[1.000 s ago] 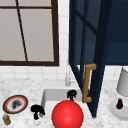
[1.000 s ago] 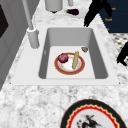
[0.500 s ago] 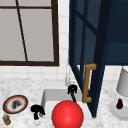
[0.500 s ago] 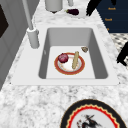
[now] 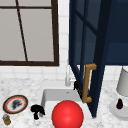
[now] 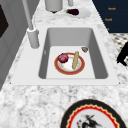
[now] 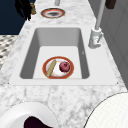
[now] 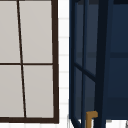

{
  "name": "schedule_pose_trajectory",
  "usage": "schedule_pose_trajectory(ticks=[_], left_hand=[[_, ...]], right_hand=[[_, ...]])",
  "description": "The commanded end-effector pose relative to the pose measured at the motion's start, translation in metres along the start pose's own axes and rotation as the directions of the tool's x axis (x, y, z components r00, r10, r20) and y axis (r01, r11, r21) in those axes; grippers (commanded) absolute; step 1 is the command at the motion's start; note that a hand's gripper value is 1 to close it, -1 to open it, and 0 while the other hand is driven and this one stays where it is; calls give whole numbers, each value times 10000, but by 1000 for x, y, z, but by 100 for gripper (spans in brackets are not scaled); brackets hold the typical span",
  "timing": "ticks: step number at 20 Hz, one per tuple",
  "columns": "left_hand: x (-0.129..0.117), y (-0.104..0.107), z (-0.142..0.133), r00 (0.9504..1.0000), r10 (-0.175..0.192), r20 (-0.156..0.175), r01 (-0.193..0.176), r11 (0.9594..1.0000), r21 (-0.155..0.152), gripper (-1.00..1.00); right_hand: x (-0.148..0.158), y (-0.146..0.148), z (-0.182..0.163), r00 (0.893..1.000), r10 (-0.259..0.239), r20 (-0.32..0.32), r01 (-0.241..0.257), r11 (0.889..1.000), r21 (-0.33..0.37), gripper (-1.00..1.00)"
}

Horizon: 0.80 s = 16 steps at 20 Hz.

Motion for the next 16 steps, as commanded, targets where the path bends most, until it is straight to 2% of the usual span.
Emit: schedule_pose_trajectory(ticks=[1,7,8,9,11,12,14,16], left_hand=[[0,0,0,10000,0,0,0,10000,0,0],[0,0,0,10000,0,0,0,10000,0,0],[0,0,0,10000,0,0,0,10000,0,0],[0,0,0,10000,0,0,0,10000,0,0],[0,0,0,10000,0,0,0,10000,0,0],[0,0,0,10000,0,0,0,10000,0,0],[0,0,0,10000,0,0,0,10000,0,0],[0,0,0,10000,0,0,0,10000,0,0]], right_hand=[[-29,-5,19,9999,-92,-77,92,10000,-38,-100],[-75,-10,35,10000,-38,47,38,10000,-70,-100],[-56,-5,29,9985,310,-457,-328,9986,-407,-100],[-39,8,27,9923,745,-988,-795,9957,-472,-100],[-29,11,19,9759,1275,-1769,-1332,9909,-209,-100],[-22,13,16,9703,1415,-1963,-1472,9890,-147,-100],[-12,16,6,9486,1833,-2579,-1897,9819,4,-100],[0,24,-10,9364,2038,-2857,-2095,9777,108,-100]])
